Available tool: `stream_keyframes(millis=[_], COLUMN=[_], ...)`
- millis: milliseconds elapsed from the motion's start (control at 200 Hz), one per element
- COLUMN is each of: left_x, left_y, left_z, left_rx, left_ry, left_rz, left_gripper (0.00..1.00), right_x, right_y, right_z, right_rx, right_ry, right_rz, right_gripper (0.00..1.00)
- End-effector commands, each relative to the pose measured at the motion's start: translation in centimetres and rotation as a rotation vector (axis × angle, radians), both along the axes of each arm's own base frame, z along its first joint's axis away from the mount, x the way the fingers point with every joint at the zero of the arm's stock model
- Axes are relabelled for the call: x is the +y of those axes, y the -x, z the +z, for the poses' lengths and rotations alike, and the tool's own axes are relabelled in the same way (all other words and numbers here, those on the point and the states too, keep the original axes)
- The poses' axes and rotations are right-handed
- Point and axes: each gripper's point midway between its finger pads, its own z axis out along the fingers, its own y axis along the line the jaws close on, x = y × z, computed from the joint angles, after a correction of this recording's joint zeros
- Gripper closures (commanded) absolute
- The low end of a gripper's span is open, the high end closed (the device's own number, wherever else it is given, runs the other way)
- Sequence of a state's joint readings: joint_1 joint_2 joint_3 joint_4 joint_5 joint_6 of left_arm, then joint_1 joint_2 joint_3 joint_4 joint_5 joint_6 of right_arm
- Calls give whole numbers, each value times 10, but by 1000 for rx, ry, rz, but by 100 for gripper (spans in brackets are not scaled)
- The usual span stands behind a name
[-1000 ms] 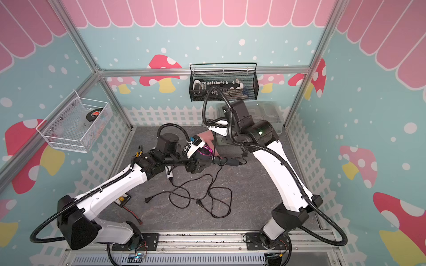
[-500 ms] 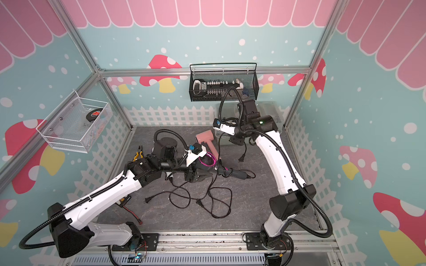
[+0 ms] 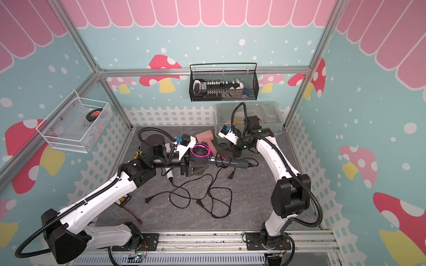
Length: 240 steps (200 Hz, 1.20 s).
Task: Wrap the cord around the hair dryer
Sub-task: Wrap the power cord around the hair dryer.
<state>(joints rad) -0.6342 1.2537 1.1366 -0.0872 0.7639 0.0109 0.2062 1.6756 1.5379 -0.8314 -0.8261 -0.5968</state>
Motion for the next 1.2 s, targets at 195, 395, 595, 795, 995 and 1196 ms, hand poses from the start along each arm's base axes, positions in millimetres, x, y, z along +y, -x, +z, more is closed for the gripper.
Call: stream_keyframes(millis=[195, 395, 595, 795, 995, 1196], left_x=[10, 19, 27, 37, 46, 51], left_y=[-4, -13, -19, -26, -34, -39], left_z=[54, 65, 78, 89, 99, 105], left_rx=[-78, -84, -93, -109, -107, -113], left_ry=[204, 242, 290, 323, 372, 393], left_rz=[-15, 16, 40, 78, 108, 127], left_gripper=[100, 100, 100, 100, 100, 100], right_x=[4, 1, 1, 0, 1, 1], right_y=[-3, -1, -4, -6, -6, -6], right_z=[10, -5, -24, -43, -57, -66], right_rx=[86, 128, 167, 191, 214, 232], right_ry=[-276, -339, -373, -373, -391, -396], right_rz=[-19, -43, -67, -91, -105, -120], right_gripper=[84, 76, 77, 80, 79, 79])
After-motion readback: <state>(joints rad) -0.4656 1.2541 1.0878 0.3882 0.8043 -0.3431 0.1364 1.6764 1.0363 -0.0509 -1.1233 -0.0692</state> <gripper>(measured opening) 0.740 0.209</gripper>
